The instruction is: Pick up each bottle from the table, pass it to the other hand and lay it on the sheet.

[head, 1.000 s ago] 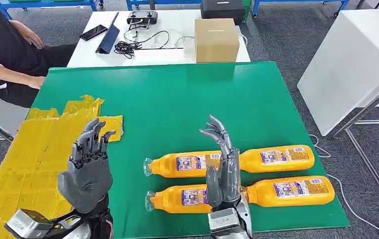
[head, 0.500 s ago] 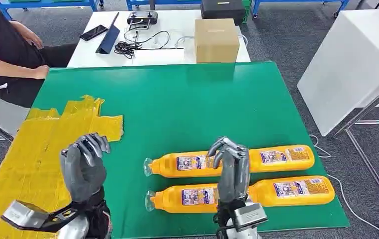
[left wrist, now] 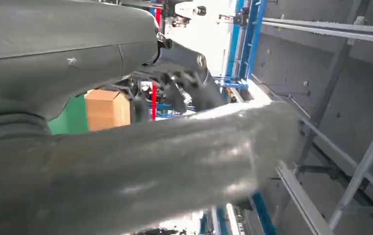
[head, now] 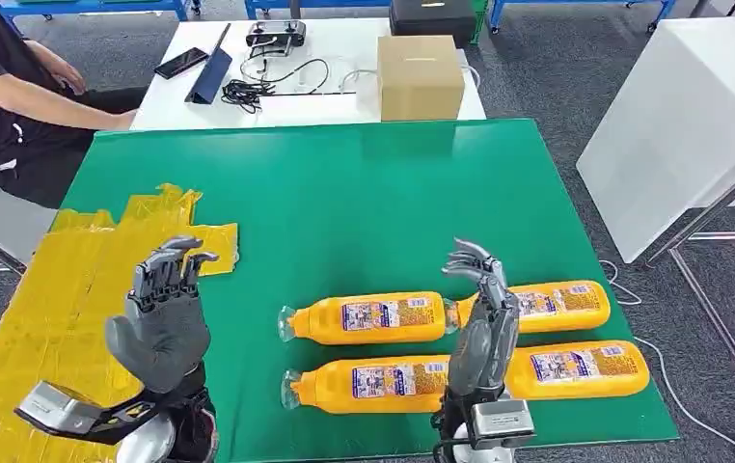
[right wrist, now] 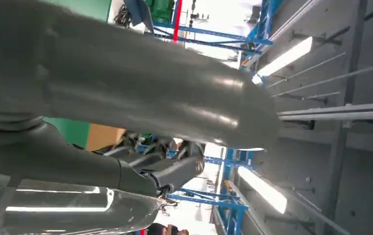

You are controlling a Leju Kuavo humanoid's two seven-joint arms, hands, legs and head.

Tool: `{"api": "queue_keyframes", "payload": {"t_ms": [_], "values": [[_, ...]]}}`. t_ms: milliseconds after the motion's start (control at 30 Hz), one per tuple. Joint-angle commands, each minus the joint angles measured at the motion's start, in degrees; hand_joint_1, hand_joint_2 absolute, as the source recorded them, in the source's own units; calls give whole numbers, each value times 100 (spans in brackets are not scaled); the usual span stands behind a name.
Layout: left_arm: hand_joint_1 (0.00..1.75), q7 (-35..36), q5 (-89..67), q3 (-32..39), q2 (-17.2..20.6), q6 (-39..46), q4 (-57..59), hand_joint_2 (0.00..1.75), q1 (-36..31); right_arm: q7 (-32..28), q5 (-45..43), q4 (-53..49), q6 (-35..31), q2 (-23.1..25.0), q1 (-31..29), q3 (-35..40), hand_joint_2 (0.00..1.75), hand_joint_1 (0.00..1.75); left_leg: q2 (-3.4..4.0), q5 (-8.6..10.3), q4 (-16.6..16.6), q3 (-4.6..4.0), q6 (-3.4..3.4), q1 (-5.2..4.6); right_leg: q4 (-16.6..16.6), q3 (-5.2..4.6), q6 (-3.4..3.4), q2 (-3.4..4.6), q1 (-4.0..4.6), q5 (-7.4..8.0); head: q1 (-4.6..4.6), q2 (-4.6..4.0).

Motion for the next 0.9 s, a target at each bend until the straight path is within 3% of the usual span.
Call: {"api": "queue_keyframes", "payload": {"t_ms": [33,67,167,200,300,467,567,767,900], "values": [[0,15,-8,142,22,37,489,0,54,698,790,332,1113,-334,136,120,175,0,1,0,-9,13,-1,0,-11,15,2,0,0,1,-2,0],[0,15,-21,211,4,31,502,0,85,977,887,378,1408,-402,224,111,175,0,4,0,-12,19,-2,3,-18,21,4,1,2,3,0,0],[0,15,109,432,-95,-84,568,0,172,924,1338,322,1363,-344,498,34,175,0,-4,-2,-18,27,-2,6,-29,35,5,-8,6,1,-2,0],[0,15,143,486,-129,-74,668,0,191,1212,1661,241,1358,-428,559,136,175,0,-2,-1,-16,23,-2,3,-22,27,3,-5,3,1,-2,0],[0,15,198,605,-161,-127,633,0,248,1658,1540,211,1832,-765,587,333,175,0,-5,-4,-11,13,-2,3,-18,21,4,-2,2,0,-2,0],[0,15,279,801,-219,-103,607,0,356,2274,2059,131,1805,-1075,652,543,175,0,-3,-1,-8,2,0,-3,-11,6,4,-3,-4,1,0,0],[0,15,279,801,-219,-103,607,0,356,2274,2059,131,1805,-1075,652,543,175,0,1,-2,-5,0,0,-2,-8,3,3,0,-3,1,0,0],[0,15,343,959,-251,-73,654,0,414,3580,3026,46,1560,-1510,727,852,175,0,-2,-2,-5,3,0,-4,-8,5,3,-3,-6,-1,-2,0],[0,15,370,957,-247,-70,696,0,391,3935,3266,93,1509,-1649,689,952,175,0,2,-4,-6,6,-1,-2,-12,9,4,0,-3,0,-2,0]]}}
